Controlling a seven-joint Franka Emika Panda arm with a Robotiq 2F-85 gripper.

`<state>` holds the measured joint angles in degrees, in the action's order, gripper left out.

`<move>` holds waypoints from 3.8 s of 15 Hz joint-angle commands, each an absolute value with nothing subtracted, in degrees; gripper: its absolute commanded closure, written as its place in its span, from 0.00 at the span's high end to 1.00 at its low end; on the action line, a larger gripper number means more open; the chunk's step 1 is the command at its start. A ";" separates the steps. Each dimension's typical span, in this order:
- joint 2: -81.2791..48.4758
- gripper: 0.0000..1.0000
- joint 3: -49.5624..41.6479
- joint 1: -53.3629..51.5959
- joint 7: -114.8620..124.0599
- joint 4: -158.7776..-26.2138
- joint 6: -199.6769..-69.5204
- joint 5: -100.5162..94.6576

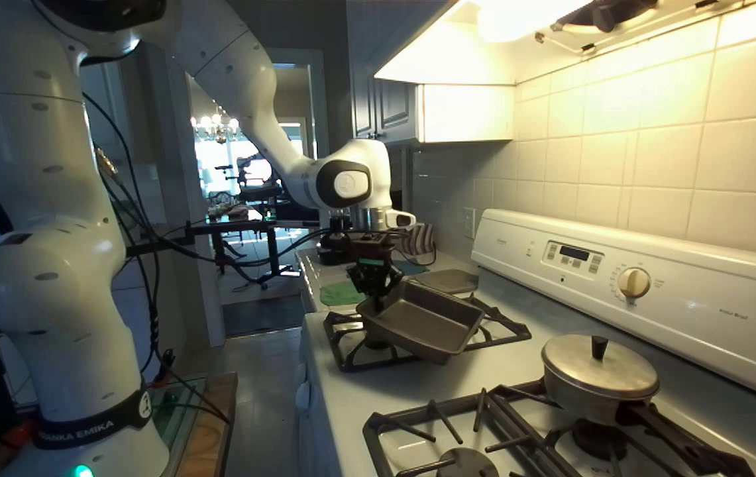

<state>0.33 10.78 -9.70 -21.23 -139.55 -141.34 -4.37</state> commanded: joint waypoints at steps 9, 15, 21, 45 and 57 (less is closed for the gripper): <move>7.77 0.02 12.72 -14.90 -39.94 -148.50 -143.73 -3.13; 8.91 0.02 12.09 -16.27 -49.99 -151.65 -146.74 -1.64; 8.59 0.02 11.82 -17.24 -58.64 -152.92 -148.35 1.14; 5.61 0.02 11.37 -16.07 -65.63 -152.70 -146.19 0.15; 3.45 0.02 11.68 -15.28 -62.37 -152.64 -147.88 -0.96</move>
<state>5.26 11.76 -15.76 -64.32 -152.83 -147.19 0.57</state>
